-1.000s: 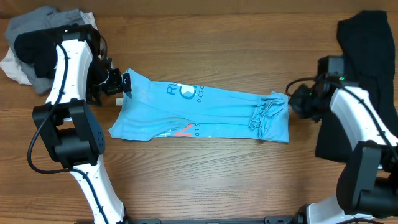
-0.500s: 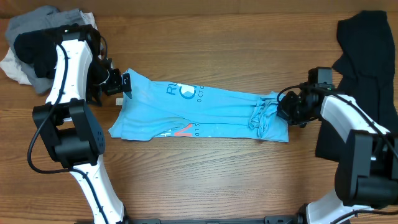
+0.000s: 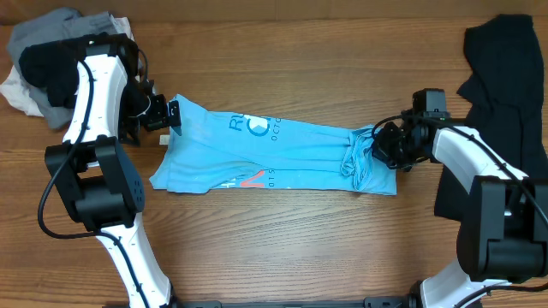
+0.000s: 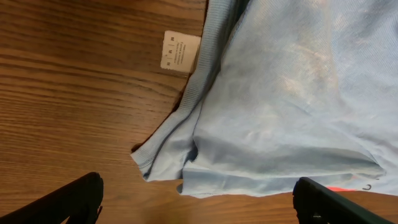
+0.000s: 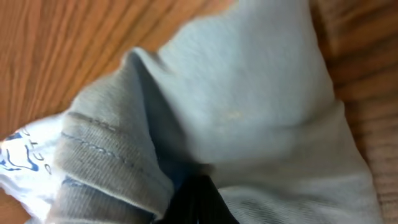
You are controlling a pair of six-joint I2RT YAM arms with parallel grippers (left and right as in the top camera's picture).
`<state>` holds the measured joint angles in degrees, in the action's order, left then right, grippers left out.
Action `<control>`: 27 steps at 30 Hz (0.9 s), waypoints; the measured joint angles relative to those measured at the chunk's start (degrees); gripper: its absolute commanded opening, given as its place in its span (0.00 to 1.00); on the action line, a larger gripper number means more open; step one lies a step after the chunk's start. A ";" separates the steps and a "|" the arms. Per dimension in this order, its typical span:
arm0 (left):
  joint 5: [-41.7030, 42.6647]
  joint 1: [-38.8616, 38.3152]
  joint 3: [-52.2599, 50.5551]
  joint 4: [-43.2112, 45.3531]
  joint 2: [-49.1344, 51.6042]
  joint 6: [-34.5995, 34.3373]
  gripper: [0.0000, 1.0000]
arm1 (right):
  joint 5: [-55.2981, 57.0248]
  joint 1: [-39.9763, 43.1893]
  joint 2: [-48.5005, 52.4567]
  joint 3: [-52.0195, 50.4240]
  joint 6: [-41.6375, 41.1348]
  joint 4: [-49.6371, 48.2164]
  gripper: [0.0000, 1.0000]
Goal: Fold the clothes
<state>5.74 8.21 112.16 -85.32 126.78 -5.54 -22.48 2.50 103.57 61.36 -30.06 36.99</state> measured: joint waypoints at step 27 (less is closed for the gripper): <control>-0.02 0.00 0.00 0.02 0.00 0.00 1.00 | 1.90 -4.22 -2.14 12.57 -0.48 14.60 0.10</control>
<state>5.72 8.21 112.16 -85.30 126.78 -5.54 -20.58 -1.72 101.43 73.93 -30.55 51.59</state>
